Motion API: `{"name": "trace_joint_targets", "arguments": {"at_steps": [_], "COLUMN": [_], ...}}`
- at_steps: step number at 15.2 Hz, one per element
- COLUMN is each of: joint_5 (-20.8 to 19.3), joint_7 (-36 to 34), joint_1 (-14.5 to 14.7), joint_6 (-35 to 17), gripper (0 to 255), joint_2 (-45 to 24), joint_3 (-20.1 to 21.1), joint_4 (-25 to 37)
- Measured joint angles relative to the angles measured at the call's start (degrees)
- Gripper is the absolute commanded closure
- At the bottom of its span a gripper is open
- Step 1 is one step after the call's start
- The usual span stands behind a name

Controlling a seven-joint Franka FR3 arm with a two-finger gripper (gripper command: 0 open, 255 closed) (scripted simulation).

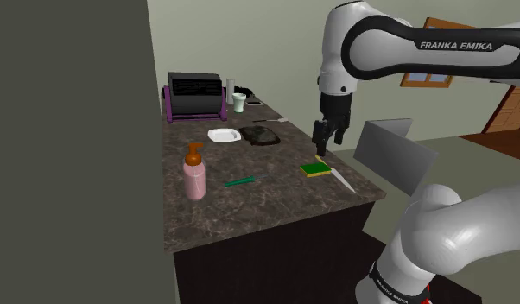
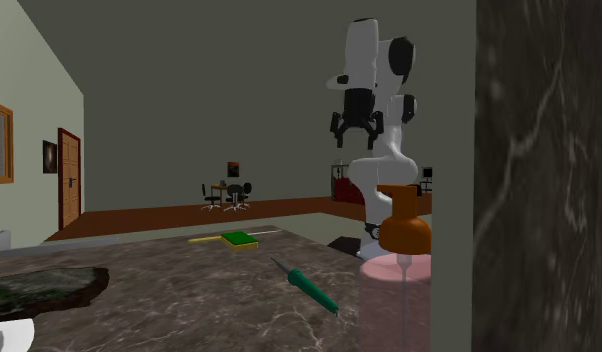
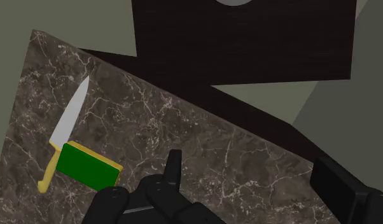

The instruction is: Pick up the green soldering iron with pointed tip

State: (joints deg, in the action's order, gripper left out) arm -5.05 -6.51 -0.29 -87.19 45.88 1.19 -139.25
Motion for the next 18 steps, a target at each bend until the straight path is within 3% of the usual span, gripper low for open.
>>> {"name": "trace_joint_targets", "arguments": {"at_steps": [5,10,18], "joint_5": [-1.3,-2.4,-0.4], "joint_7": [5.3,13.8,28.7], "joint_1": [0.6,1.9,4.2], "joint_6": [-5.0,-14.3,-25.4], "gripper": [0,0,0], "joint_2": [-4.8,-14.3,-32.3], "joint_3": [-2.9,-7.2,-12.5], "joint_4": [-0.1,0.3,7.2]}}
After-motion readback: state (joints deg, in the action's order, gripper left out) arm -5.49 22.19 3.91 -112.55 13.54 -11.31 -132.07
